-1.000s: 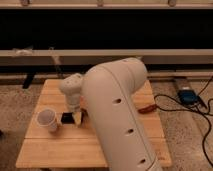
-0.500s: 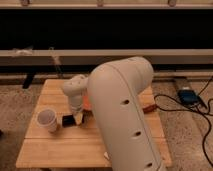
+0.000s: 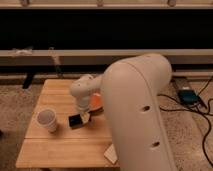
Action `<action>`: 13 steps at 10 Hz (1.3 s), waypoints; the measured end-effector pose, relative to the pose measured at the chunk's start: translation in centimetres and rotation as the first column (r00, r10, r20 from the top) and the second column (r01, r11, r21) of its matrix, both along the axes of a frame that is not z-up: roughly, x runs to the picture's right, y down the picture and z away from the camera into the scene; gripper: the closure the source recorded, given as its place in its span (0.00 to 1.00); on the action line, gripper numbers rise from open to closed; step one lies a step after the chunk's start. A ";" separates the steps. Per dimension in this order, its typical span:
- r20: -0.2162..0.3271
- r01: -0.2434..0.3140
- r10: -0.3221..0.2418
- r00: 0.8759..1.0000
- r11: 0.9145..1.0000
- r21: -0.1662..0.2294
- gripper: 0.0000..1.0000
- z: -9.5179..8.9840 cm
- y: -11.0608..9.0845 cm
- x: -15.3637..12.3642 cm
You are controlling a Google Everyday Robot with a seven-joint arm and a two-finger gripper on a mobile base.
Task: Place the eraser in the ceramic cup
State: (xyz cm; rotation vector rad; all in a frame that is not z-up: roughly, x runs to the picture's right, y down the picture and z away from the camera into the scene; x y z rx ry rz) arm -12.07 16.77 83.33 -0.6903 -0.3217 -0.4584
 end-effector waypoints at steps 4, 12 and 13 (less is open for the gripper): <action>-0.007 0.031 -0.030 1.000 0.993 0.116 1.00 -4.4 -2.4 2.0; 0.093 0.089 -0.122 0.988 0.949 0.304 1.00 -12.0 -7.7 -0.4; 0.101 0.103 -0.142 0.985 0.942 0.319 1.00 -12.4 -8.2 -1.0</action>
